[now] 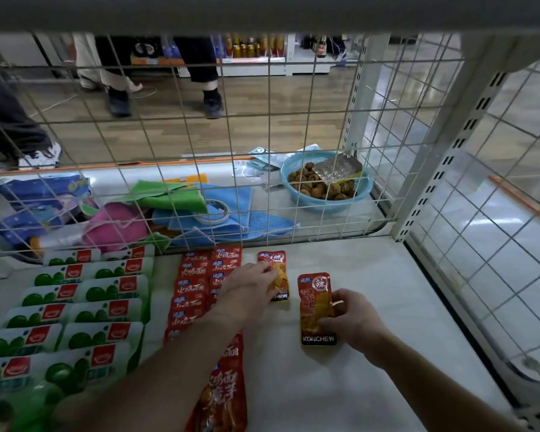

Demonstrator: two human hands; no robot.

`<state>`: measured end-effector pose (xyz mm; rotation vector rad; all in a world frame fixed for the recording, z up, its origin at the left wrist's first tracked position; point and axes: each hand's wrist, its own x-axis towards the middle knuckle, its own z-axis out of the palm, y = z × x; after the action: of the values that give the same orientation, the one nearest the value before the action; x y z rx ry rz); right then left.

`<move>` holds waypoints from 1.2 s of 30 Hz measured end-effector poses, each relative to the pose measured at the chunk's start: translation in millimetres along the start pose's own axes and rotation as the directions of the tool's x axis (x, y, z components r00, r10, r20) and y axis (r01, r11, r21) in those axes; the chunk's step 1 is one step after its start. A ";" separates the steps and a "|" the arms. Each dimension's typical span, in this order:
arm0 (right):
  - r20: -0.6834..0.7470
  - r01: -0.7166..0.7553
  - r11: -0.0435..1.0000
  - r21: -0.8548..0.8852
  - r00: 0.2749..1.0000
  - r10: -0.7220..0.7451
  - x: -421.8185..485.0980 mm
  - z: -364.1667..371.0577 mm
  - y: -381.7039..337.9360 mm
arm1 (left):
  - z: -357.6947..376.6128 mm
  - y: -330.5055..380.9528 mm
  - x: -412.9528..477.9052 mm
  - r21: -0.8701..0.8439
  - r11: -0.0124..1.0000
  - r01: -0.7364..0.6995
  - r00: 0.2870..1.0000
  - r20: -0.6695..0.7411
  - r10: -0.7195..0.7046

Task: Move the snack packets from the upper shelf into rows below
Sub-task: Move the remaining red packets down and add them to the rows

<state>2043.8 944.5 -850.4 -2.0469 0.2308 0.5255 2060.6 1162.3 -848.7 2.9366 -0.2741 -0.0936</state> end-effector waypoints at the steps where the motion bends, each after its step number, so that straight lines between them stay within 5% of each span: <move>1: 0.003 0.000 1.000 0.009 1.000 0.000 0.5 0.4 0.2 | 0.6 2.3 3.4 0.004 1.000 0.013 1.000 0.016 -0.013; 16: -0.024 -0.019 0.998 0.067 0.999 0.021 3.2 -0.9 12.7 | 12.6 7.5 24.7 -0.005 0.997 0.083 0.997 0.003 -0.083; 22: -0.135 0.050 0.990 0.134 0.990 -0.031 17.4 8.0 -17.6 | 5.3 0.7 12.7 -0.089 0.995 0.047 0.989 -0.138 -0.059; 36: -0.232 0.139 0.977 -0.163 0.957 -0.175 46.0 62.2 -58.5 | -1.1 -34.9 -20.4 -0.109 0.994 -0.026 0.977 -0.213 0.002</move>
<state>2089.5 1030.1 -852.9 -2.2500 0.1777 0.1944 2046.8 1200.0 -853.5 2.8022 -0.2486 0.1995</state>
